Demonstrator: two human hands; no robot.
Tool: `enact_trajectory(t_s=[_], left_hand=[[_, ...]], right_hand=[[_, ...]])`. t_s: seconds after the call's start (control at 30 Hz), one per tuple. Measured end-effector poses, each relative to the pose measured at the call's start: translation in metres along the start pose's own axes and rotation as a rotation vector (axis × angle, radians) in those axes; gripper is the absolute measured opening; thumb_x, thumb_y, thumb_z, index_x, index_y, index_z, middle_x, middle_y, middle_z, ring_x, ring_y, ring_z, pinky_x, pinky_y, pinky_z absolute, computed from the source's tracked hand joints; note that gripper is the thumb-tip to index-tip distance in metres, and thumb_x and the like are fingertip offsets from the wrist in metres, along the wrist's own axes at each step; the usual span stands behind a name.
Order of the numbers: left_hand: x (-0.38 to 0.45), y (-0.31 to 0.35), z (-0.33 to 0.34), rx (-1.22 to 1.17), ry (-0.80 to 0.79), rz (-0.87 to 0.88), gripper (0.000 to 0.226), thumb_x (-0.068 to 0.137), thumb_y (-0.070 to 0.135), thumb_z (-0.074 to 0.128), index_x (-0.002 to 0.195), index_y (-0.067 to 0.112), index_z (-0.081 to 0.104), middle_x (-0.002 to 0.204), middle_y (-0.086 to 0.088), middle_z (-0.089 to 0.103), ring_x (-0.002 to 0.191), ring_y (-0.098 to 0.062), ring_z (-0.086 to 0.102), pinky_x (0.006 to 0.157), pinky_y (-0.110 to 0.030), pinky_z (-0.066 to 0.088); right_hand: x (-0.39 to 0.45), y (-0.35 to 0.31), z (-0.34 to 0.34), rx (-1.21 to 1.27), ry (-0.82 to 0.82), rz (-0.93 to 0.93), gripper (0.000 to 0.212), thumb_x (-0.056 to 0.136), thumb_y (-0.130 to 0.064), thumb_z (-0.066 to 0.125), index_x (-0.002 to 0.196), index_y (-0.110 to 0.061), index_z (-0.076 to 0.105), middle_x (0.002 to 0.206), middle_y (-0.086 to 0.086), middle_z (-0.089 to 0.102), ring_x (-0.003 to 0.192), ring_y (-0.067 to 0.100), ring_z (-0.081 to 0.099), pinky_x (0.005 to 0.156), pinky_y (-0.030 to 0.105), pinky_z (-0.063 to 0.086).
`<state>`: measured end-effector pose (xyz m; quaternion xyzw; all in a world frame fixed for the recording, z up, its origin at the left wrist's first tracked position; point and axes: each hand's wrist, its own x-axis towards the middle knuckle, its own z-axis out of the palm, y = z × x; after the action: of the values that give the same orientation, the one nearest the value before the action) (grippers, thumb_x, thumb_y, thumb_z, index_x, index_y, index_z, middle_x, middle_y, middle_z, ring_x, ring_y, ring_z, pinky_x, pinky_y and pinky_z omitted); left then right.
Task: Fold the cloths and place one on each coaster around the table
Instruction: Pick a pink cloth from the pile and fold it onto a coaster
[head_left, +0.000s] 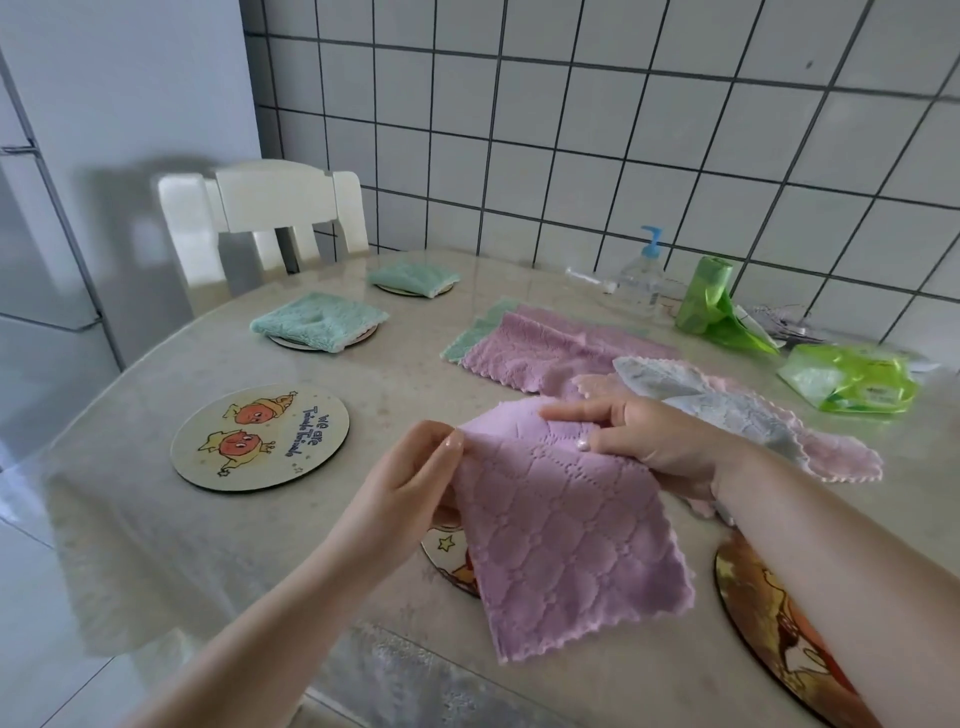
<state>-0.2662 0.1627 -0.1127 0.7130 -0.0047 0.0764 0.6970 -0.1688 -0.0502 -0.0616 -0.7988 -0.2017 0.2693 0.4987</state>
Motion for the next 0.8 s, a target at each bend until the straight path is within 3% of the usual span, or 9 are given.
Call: enact_trajectory(t_s=[0.07, 0.13, 0.2, 0.27, 0.43, 0.5, 0.63, 0.7, 0.8], left_hand=[[0.008, 0.001, 0.002, 0.061, 0.026, 0.068, 0.007, 0.092, 0.012, 0.052, 0.097, 0.016, 0.056, 0.088, 0.001, 0.057, 0.062, -0.003, 0.056, 0.054, -0.022, 0.05], [0.018, 0.0, -0.001, 0.121, 0.009, 0.089, 0.022, 0.091, 0.008, 0.054, 0.109, 0.02, 0.056, 0.108, 0.008, 0.059, 0.086, 0.004, 0.059, 0.071, -0.018, 0.05], [0.027, -0.003, -0.005, 0.248, -0.049, 0.026, 0.037, 0.092, 0.01, 0.053, 0.126, 0.024, 0.05, 0.126, 0.011, 0.052, 0.115, 0.002, 0.048, 0.094, -0.02, 0.041], [0.032, -0.007, -0.009, 0.354, -0.133, -0.093, 0.049, 0.091, 0.013, 0.053, 0.137, 0.022, 0.041, 0.129, 0.012, 0.045, 0.121, -0.002, 0.042, 0.099, -0.026, 0.04], [0.027, -0.006, -0.016, 0.3, -0.205, -0.233, 0.047, 0.095, 0.022, 0.048, 0.139, 0.032, 0.033, 0.109, 0.013, 0.054, 0.097, -0.011, 0.056, 0.086, -0.033, 0.046], [0.022, -0.005, -0.022, 0.285, -0.216, -0.264, 0.045, 0.095, 0.026, 0.045, 0.138, 0.036, 0.035, 0.096, 0.009, 0.059, 0.081, -0.01, 0.057, 0.074, -0.028, 0.045], [0.01, -0.001, -0.027, 0.197, -0.288, -0.321, 0.029, 0.097, 0.024, 0.043, 0.121, 0.038, 0.051, 0.095, -0.003, 0.067, 0.064, -0.013, 0.063, 0.069, -0.035, 0.051], [0.006, 0.001, -0.025, 0.232, -0.311, -0.309, 0.023, 0.098, 0.024, 0.043, 0.111, 0.035, 0.058, 0.089, -0.003, 0.063, 0.059, -0.012, 0.059, 0.061, -0.031, 0.05], [0.001, -0.001, -0.024, 0.196, -0.294, -0.311, 0.023, 0.098, 0.024, 0.042, 0.107, 0.03, 0.063, 0.087, -0.001, 0.06, 0.057, -0.013, 0.054, 0.053, -0.024, 0.045]], right_hand=[[0.0, 0.005, 0.003, 0.093, 0.071, -0.056, 0.042, 0.091, 0.002, 0.047, 0.125, -0.021, 0.057, 0.116, -0.011, 0.06, 0.095, 0.002, 0.065, 0.083, 0.018, 0.051], [0.002, 0.011, 0.008, 0.193, 0.096, -0.066, 0.044, 0.092, 0.002, 0.045, 0.129, -0.02, 0.053, 0.108, -0.001, 0.067, 0.09, 0.012, 0.065, 0.079, 0.021, 0.053], [0.005, 0.021, 0.014, 0.208, 0.128, -0.023, 0.044, 0.092, 0.0, 0.047, 0.131, -0.019, 0.05, 0.117, 0.015, 0.064, 0.094, 0.02, 0.062, 0.082, 0.027, 0.052], [0.008, 0.033, 0.02, 0.143, 0.163, 0.025, 0.046, 0.091, -0.003, 0.051, 0.134, -0.018, 0.048, 0.132, 0.014, 0.053, 0.099, 0.014, 0.061, 0.082, 0.023, 0.05], [0.0, 0.045, 0.029, 0.073, 0.189, 0.029, 0.051, 0.089, -0.016, 0.059, 0.137, -0.021, 0.044, 0.139, -0.008, 0.043, 0.12, 0.002, 0.047, 0.08, 0.007, 0.044], [-0.009, 0.043, 0.03, 0.058, 0.171, 0.011, 0.05, 0.086, -0.028, 0.059, 0.134, -0.026, 0.047, 0.134, -0.014, 0.044, 0.113, -0.009, 0.045, 0.079, 0.003, 0.042], [-0.023, 0.039, 0.036, 0.05, 0.089, 0.017, 0.05, 0.075, -0.044, 0.059, 0.124, -0.04, 0.054, 0.13, -0.02, 0.048, 0.114, -0.005, 0.05, 0.085, 0.016, 0.048], [-0.029, 0.035, 0.038, 0.068, 0.069, 0.029, 0.043, 0.073, -0.043, 0.06, 0.116, -0.039, 0.062, 0.117, -0.02, 0.059, 0.099, -0.002, 0.059, 0.069, 0.02, 0.051], [-0.037, 0.031, 0.036, 0.265, 0.023, 0.07, 0.036, 0.076, -0.034, 0.06, 0.109, -0.025, 0.069, 0.082, -0.004, 0.067, 0.062, 0.005, 0.061, 0.054, 0.021, 0.051]])
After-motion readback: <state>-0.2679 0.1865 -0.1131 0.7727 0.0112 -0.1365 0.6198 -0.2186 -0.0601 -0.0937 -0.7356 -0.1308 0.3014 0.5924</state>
